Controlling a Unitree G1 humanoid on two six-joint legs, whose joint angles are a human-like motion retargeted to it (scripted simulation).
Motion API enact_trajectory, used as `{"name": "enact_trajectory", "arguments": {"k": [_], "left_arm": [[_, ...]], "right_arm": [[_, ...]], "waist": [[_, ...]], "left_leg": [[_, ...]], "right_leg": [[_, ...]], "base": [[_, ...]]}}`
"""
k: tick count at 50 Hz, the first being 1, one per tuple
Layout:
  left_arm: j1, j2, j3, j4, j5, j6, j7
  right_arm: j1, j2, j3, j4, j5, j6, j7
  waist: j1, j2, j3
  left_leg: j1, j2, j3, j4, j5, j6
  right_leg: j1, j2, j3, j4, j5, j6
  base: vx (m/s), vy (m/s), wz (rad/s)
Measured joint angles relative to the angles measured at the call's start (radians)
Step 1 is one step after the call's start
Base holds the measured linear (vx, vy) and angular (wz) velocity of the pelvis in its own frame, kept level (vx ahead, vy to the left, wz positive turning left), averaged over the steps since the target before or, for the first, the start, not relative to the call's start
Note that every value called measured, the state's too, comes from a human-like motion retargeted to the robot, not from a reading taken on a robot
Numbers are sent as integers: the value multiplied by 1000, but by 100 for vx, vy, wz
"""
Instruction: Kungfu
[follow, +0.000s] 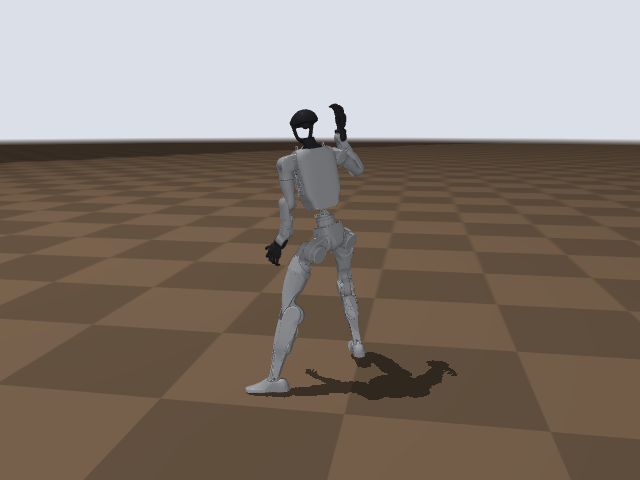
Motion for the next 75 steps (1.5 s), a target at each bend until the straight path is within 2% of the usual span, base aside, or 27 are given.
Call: {"name": "enact_trajectory", "arguments": {"k": [2,5,10,20,26,33,36,40,43,47,50,53,56,58,60,62,63,64,65,66,67,68,70,72,75], "left_arm": [[-55,-28,-129,-82,-94,-4,-81],[-122,-33,-216,-167,-70,18,-192],[-222,-20,-311,-228,-148,21,-215],[-245,-67,-337,-194,-368,24,-278],[-191,-56,-342,-183,-294,11,-265],[-115,-26,-296,-180,-199,6,-253],[-69,-8,-269,-184,-147,-2,-239],[-7,26,-239,-188,-56,-11,-212],[31,51,-227,-176,21,-14,-193],[91,85,-212,-158,138,-26,-143],[135,108,-217,-135,228,-36,-92],[165,129,-245,-99,322,-34,-51],[191,137,-263,-78,421,-30,-6],[197,141,-284,-71,474,-33,44],[191,153,-314,-58,514,-34,94],[164,168,-355,-43,556,-21,124],[145,175,-376,-38,570,-12,133],[114,177,-391,-41,586,-7,144],[77,178,-404,-48,602,-5,154],[37,175,-405,-65,623,-6,166],[-3,176,-407,-82,642,-5,180],[-40,182,-409,-98,656,0,201],[-123,196,-403,-143,687,9,233],[-219,210,-398,-198,714,15,266],[-360,252,-408,-285,747,38,325]], "right_arm": [[40,-35,-59,-64,-19,-2,-28],[84,-75,-119,-130,-58,-37,-49],[148,-97,-200,-162,-168,-55,-91],[195,-79,-226,-160,-140,-73,-94],[213,-64,-234,-157,-118,-73,-83],[196,-39,-216,-142,-92,-76,-75],[189,-38,-203,-127,-62,-75,-66],[174,-27,-184,-109,-19,-75,-43],[170,-23,-181,-98,-24,-77,-38],[163,-26,-174,-77,-50,-77,-34],[157,-32,-160,-55,-70,-77,-30],[159,-36,-149,-17,-85,-75,-17],[161,-29,-129,27,-95,-80,-6],[157,-26,-106,64,-115,-85,10],[145,-24,-64,111,-154,-103,22],[129,-37,-3,188,-227,-140,22],[117,-47,42,233,-264,-152,24],[92,-56,91,278,-293,-164,38],[61,-66,142,323,-318,-177,59],[23,-73,195,366,-336,-190,95],[-16,-75,249,407,-350,-200,134],[-57,-66,308,446,-360,-203,177],[-152,-58,422,515,-394,-217,259],[-232,-63,519,548,-466,-226,315],[-340,-77,645,551,-621,-253,340]], "waist": [[-50,4,8],[-104,13,9],[-160,14,8],[-236,20,21],[-226,16,15],[-187,-26,19],[-177,-31,29],[-202,-13,47],[-221,-2,54],[-214,7,37],[-228,31,26],[-254,60,9],[-268,77,-7],[-285,81,-17],[-290,55,-40],[-254,23,-41],[-206,10,-25],[-171,-15,-28],[-141,-47,-41],[-123,-104,-65],[-103,-153,-82],[-82,-184,-87],[-56,-221,-91],[-85,-219,-95],[-85,-188,-90]], "left_leg": [[17,7,19,-8,4,-2],[38,16,44,-7,4,-10],[40,-24,45,6,-9,-20],[49,-115,55,21,-55,-20],[54,-170,38,38,-119,-20],[58,-357,-140,108,-322,-20],[67,-394,-148,121,-324,-20],[30,-393,-100,159,-347,-20],[12,-395,-93,171,-359,-20],[8,-402,-40,167,-366,-20],[8,-395,-36,160,-368,-20],[29,-371,-5,134,-334,-20],[73,-332,8,111,-237,-20],[115,-299,32,101,-114,-20],[178,-272,78,98,70,-20],[230,-178,62,216,218,-17],[237,-99,8,379,218,-9],[233,-111,-44,471,218,-12],[223,-169,-95,530,218,-20],[207,-344,-170,530,210,-20],[189,-481,-215,559,182,-20],[168,-540,-199,647,117,-20],[92,-564,-162,811,6,-20],[-10,-528,-224,913,-96,-20],[-138,-470,-355,966,-244,-13]], "right_leg": [[-8,-7,-4,27,-18,-8],[-35,-10,8,57,-27,-21],[-98,-52,52,81,-1,-21],[-131,-125,111,18,109,3],[-143,-154,131,-61,187,12],[-179,-224,211,-208,324,49],[-190,-243,220,-263,380,67],[-199,-268,168,-328,463,80],[-210,-306,73,-338,511,56],[-241,-389,-145,-316,546,-46],[-260,-407,-234,-286,507,-99],[-290,-398,-230,-222,419,-136],[-330,-367,-206,-145,360,-168],[-349,-319,-177,-108,274,-194],[-359,-241,-95,-96,175,-183],[-318,-106,-41,-89,90,-182],[-261,-22,-45,-88,54,-193],[-230,22,-28,-109,46,-204],[-213,45,2,-140,53,-213],[-206,17,77,-181,75,-196],[-192,4,144,-212,89,-182],[-165,20,193,-225,89,-174],[-92,76,253,-272,91,-174],[8,159,247,-343,81,-197],[166,370,268,-491,95,-247]], "base": [[-11,-18,-23],[-11,-10,-39],[-12,5,-24],[-4,15,-7],[-1,17,-26],[-1,35,-62],[0,34,-72],[-4,26,-36],[-5,10,-24],[-3,3,-56],[1,-12,-37],[5,-39,-24],[9,-59,-64],[8,-86,-95],[13,-100,-128],[25,-108,-227],[26,-100,-307],[23,-77,-312],[24,-37,-251],[28,-17,-230],[38,-9,-242],[43,-23,-265],[48,-52,-237],[54,-91,-134],[63,-107,-150]]}}
